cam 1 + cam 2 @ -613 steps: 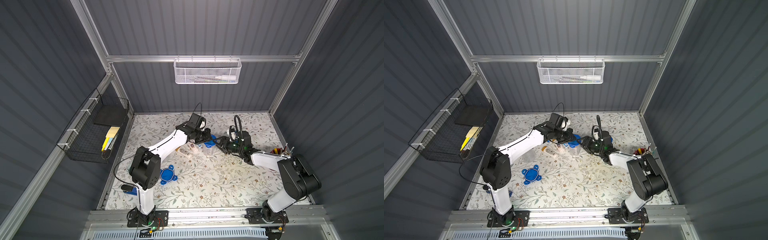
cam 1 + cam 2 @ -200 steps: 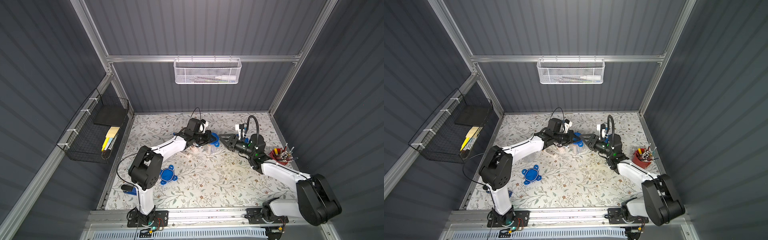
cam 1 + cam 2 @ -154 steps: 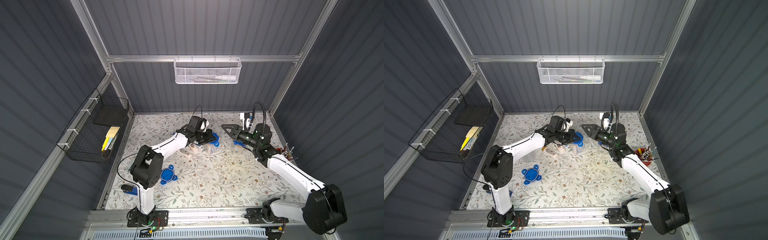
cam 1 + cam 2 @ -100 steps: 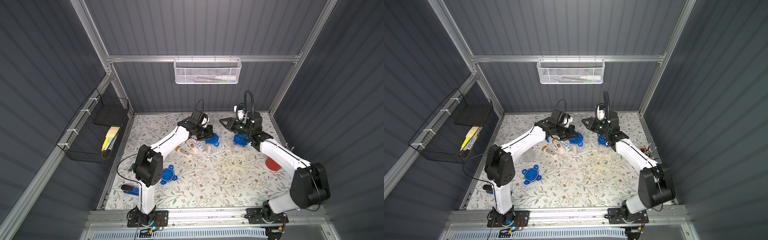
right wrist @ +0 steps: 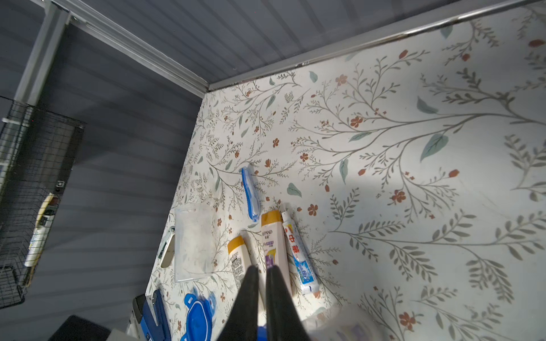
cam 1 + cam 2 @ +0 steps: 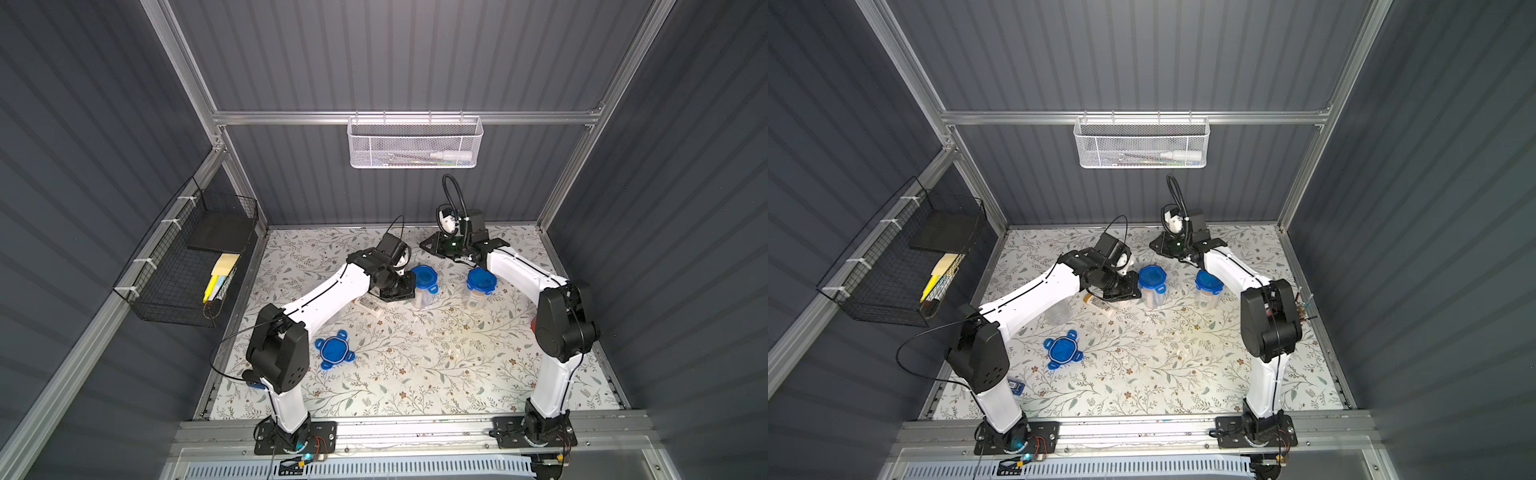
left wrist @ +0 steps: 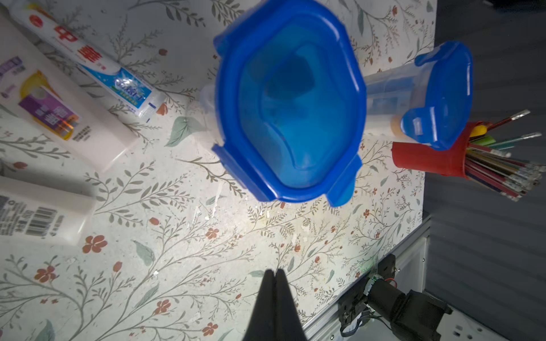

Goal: Take out toiletry kits
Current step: Adjust the container at the center of the board.

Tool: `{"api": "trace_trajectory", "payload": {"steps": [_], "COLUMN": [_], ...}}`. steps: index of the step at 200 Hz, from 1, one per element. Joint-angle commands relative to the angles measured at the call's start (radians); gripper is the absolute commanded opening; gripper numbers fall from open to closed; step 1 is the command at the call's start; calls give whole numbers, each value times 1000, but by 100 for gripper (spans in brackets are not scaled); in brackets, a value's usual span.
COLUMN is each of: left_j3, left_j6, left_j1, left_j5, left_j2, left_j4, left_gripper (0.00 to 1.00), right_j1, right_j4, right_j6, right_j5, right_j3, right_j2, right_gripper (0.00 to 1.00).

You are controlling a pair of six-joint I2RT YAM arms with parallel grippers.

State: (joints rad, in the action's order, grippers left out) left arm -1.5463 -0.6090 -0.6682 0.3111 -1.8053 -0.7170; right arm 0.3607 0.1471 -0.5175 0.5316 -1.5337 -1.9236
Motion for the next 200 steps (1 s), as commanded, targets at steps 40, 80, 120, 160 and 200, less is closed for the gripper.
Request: {"api": "trace_trajectory", "payload": {"steps": [40, 80, 120, 160, 200], "left_j3": [-91, -94, -78, -89, -115], "left_j6": [24, 17, 6, 12, 39], "left_j1": [2, 39, 89, 102, 130], "left_j5": [49, 48, 61, 74, -40], "left_j2": [-124, -150, -154, -170, -89], "left_j4": [30, 37, 60, 45, -32], "left_gripper": [0, 0, 0, 0, 0], "right_j1": [18, 19, 19, 15, -3], "right_j4": [94, 111, 120, 167, 123], "right_j6": [94, 118, 92, 80, 18], "right_j5": [-53, -81, -99, -176, -179], "right_j3": [29, 121, 188, 209, 318], "right_j2": [0, 65, 132, 179, 324], "right_gripper": [13, 15, 16, 16, 17]}}
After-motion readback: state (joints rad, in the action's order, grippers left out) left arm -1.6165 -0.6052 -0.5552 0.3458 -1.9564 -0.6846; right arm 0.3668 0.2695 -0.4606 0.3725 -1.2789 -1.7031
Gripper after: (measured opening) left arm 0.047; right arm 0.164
